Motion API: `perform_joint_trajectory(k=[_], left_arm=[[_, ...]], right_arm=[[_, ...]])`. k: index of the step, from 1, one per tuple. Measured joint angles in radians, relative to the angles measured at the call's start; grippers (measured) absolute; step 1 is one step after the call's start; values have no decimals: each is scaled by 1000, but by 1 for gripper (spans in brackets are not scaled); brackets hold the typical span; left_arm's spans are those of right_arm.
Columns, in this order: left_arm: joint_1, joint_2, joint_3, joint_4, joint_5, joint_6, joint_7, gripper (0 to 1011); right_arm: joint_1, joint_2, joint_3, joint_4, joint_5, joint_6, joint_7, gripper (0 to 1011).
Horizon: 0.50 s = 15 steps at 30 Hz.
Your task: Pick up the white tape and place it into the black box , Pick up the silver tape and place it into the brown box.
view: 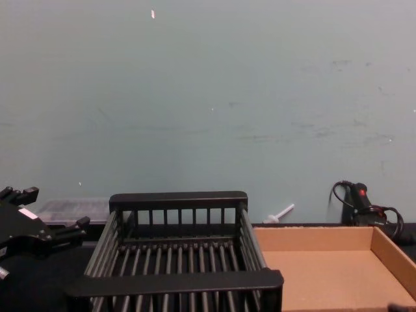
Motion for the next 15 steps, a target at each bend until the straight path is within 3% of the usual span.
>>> perform_joint_trajectory(k=[15], left_arm=[[0,0,0,0,0,0,0,1001]], right_arm=[[-42,-24,26,-11,22,137,23,1002]])
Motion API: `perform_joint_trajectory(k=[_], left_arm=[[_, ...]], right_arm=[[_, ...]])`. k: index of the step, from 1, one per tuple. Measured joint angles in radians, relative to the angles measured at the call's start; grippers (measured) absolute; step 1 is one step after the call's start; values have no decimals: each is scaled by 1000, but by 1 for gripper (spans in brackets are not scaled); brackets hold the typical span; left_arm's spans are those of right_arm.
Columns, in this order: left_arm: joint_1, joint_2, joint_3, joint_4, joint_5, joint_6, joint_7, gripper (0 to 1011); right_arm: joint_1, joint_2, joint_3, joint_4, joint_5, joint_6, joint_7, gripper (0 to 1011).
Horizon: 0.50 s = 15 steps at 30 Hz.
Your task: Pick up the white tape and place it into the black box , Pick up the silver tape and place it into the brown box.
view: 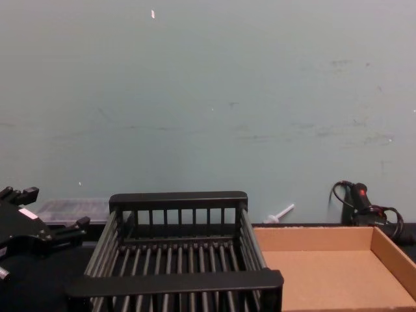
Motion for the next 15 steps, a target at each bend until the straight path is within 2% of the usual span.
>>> perform_joint_trajectory(k=[15], left_arm=[[0,0,0,0,0,0,0,1002]], right_arm=[[10,-25,1,13,-28,82,26,1002]])
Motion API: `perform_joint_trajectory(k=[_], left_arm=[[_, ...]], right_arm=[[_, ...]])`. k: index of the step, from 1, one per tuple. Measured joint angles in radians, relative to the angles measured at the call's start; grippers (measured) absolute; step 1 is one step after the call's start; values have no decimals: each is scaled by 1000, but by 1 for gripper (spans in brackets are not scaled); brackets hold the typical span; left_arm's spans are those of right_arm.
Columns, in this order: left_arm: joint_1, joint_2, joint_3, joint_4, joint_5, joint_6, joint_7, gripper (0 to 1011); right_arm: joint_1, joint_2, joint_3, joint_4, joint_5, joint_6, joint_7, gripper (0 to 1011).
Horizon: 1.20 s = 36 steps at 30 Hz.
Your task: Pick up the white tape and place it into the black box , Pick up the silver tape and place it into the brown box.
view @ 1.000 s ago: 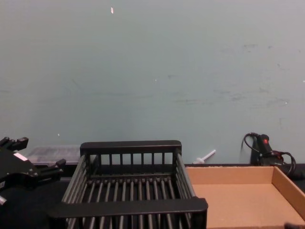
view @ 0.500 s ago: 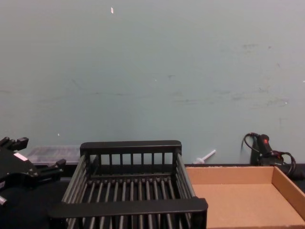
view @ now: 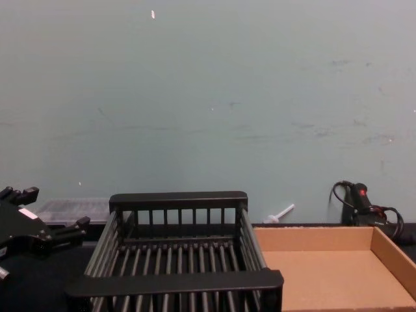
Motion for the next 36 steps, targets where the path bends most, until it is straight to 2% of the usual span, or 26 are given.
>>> perform_joint_trajectory(k=[24,36], left_arm=[[0,0,0,0,0,0,0,1001],[0,0,0,0,0,0,0,1001]], right_arm=[[6,-49,23,31,-44,28,43,1002],[6,-48,23,31,-44,28,43,1002]])
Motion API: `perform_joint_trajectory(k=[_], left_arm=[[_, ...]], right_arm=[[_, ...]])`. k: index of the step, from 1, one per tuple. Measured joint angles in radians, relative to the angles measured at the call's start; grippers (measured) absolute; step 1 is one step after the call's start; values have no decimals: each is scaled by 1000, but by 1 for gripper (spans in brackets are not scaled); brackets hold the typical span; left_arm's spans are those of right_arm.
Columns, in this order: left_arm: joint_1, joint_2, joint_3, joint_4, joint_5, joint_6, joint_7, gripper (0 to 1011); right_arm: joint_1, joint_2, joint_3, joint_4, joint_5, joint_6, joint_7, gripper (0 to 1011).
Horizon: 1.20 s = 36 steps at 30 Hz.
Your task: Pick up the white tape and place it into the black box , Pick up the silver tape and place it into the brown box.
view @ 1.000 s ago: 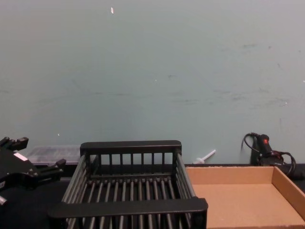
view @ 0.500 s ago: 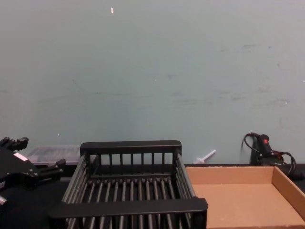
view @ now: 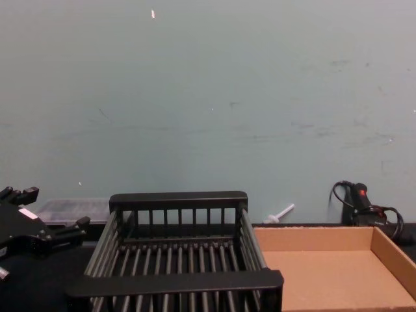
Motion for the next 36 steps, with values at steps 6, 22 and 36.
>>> perform_joint_trajectory(k=[6,22,36], left_arm=[[0,0,0,0,0,0,0,1001],[0,0,0,0,0,0,0,1001],[0,0,0,0,0,0,0,1001]], right_arm=[[0,1,-1,0,0,-1,-1,953],[0,2,-2,0,1,-2,-2,481],[0,2,-2,0,2,-2,-3,99]])
